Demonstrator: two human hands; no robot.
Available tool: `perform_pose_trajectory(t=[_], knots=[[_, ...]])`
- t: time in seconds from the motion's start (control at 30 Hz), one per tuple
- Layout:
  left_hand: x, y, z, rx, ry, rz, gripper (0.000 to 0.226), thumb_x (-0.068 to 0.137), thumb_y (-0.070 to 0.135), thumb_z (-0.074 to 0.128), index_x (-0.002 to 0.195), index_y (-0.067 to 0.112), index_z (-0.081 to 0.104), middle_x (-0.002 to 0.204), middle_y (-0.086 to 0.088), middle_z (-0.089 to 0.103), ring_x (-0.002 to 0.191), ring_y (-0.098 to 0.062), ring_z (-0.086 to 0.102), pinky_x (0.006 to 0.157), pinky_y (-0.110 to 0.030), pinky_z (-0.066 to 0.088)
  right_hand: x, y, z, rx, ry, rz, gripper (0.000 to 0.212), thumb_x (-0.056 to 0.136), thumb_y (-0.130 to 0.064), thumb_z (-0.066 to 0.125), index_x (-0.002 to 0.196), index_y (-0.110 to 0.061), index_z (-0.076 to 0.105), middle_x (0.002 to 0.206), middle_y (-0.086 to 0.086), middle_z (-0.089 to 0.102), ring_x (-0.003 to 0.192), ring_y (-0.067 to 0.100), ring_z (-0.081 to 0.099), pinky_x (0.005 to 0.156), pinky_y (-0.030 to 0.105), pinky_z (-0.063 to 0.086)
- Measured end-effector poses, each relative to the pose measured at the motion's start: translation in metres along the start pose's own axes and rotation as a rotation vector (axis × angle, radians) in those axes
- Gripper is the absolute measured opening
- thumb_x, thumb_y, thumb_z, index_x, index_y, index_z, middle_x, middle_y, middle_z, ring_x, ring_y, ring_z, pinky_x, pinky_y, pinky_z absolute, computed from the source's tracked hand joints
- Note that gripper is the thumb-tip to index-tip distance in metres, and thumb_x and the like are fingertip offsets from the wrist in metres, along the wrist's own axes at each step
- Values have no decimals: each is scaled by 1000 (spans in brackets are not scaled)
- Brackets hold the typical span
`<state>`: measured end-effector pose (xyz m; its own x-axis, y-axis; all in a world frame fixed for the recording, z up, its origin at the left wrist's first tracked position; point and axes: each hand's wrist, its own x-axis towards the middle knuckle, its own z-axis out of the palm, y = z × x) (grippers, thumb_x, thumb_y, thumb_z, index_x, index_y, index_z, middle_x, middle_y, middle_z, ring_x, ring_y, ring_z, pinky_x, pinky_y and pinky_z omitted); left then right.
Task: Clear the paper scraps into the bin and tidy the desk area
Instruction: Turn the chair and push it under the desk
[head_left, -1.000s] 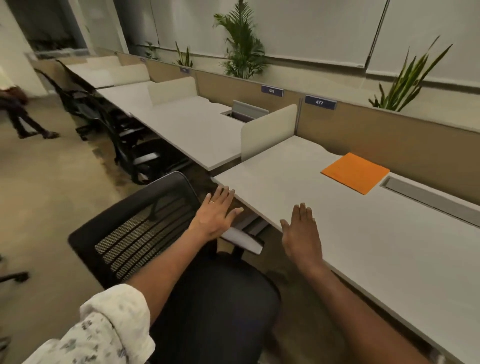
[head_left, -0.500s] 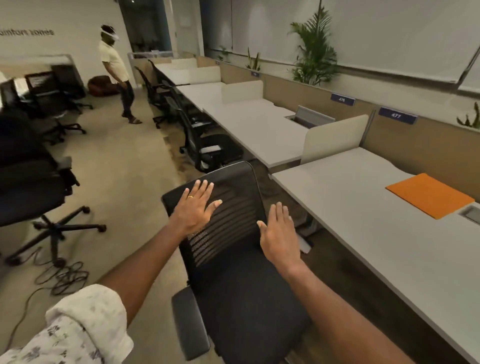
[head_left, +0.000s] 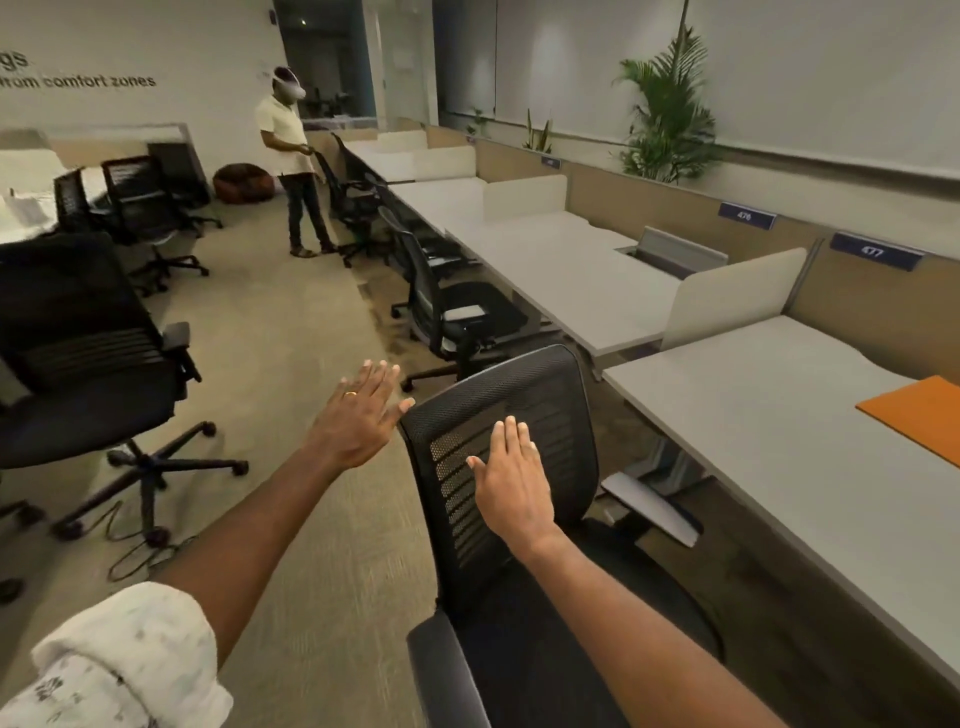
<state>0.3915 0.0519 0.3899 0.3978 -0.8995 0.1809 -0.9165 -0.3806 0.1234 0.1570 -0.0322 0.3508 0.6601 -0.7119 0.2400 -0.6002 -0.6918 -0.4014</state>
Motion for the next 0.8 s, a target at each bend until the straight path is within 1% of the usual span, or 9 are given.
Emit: perform_pose_trajectory(t=[0.1, 0.23, 0.33, 0.43, 0.53, 0.63, 0.7, 0.8], knots=[[43, -32, 6, -4, -18, 44, 69, 104, 55, 19, 161, 19, 6, 169, -5, 4, 156, -20, -4, 126, -47, 6, 35, -16, 32, 6, 2, 61, 68, 105, -45, 35, 157, -4, 15, 166, 14, 13, 154, 27, 6, 125, 43, 14], [111, -66, 18, 2, -51, 147, 70, 103, 58, 17, 161, 20, 7, 169, -4, 5, 156, -20, -4, 126, -47, 6, 82, -33, 78, 53, -13, 213, 74, 103, -49, 38, 157, -4, 15, 166, 14, 13, 154, 28, 6, 125, 42, 13], [161, -75, 25, 18, -64, 218, 68, 104, 57, 18, 161, 21, 7, 169, -2, 5, 156, -18, -6, 126, -46, 4, 116, -50, 110, 127, -15, 358, 85, 99, -58, 40, 157, -3, 10, 166, 15, 9, 154, 28, 6, 125, 39, 12], [210, -71, 33, 19, -75, 304, 68, 103, 56, 18, 161, 21, 7, 169, -1, 5, 156, -18, -6, 125, -44, 3, 150, -68, 134, 320, 33, 539, 101, 93, -66, 46, 157, -2, 1, 167, 16, -1, 154, 28, 4, 125, 37, 14], [240, -57, 49, 29, -92, 389, 71, 101, 59, 15, 161, 21, 7, 169, -2, 6, 156, -18, -5, 126, -44, 3, 174, -80, 145, 463, 144, 674, 108, 89, -61, 56, 156, -4, -7, 166, 14, -12, 154, 27, -3, 125, 36, 15], [263, -40, 71, 17, -138, 450, 71, 102, 58, 18, 161, 20, 8, 169, -1, 6, 156, -18, -4, 127, -45, 5, 190, -87, 152, 590, 215, 766, 113, 83, -49, 60, 156, -6, -14, 165, 11, -19, 153, 25, -11, 126, 37, 7], [276, -26, 90, 3, -189, 494, 68, 104, 54, 20, 161, 19, 8, 169, 0, 6, 156, -17, -5, 127, -46, 6, 195, -86, 154, 636, 258, 793, 113, 80, -43, 60, 155, -7, -16, 164, 10, -21, 153, 23, -15, 126, 35, 2], [288, -2, 110, -14, -240, 561, 64, 106, 48, 22, 161, 18, 8, 169, 0, 7, 156, -17, -4, 127, -46, 6, 187, -87, 152, 674, 281, 777, 113, 78, -39, 60, 155, -9, -16, 164, 6, -22, 152, 18, -18, 125, 34, 1]])
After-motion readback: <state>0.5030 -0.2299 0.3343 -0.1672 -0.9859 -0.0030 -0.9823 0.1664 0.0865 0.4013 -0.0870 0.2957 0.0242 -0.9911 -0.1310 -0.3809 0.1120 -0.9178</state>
